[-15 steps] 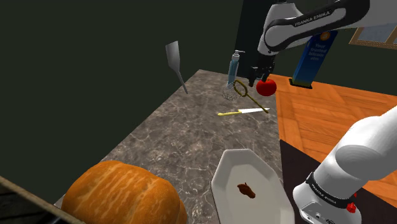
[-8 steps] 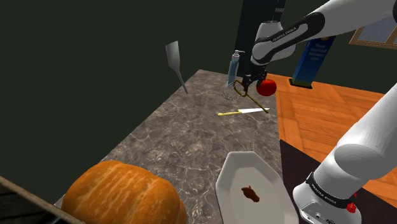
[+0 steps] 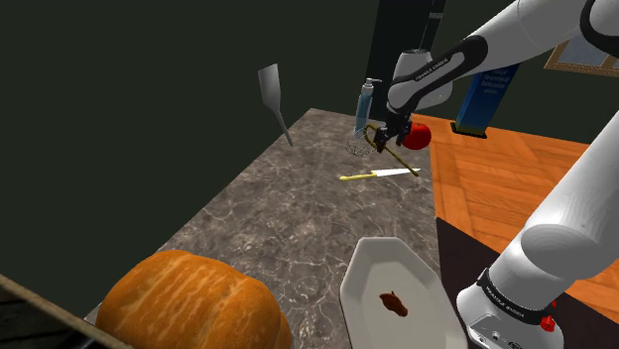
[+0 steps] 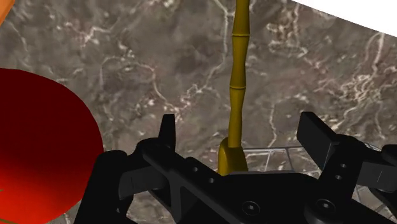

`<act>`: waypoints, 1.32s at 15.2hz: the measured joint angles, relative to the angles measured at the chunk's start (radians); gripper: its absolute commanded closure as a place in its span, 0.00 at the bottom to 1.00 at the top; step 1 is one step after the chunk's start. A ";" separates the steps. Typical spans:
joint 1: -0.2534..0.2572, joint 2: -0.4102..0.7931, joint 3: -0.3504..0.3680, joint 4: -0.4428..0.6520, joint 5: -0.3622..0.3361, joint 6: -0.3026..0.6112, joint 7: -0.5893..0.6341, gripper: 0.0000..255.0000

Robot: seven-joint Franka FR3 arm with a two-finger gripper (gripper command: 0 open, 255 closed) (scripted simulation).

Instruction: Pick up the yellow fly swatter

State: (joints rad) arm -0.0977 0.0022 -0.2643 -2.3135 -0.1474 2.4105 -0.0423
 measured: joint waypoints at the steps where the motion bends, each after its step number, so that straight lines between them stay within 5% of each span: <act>1: 0.000 0.008 0.000 -0.003 0.001 0.011 -0.001 0.00; 2: -0.001 0.012 -0.001 -0.005 0.002 0.017 -0.002 1.00; 12: -0.002 0.015 -0.002 -0.007 0.003 0.023 -0.003 1.00; 20: 0.001 -0.042 0.002 0.030 -0.005 -0.070 -0.002 1.00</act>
State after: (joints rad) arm -0.0964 -0.0399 -0.2626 -2.2835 -0.1524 2.3401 -0.0439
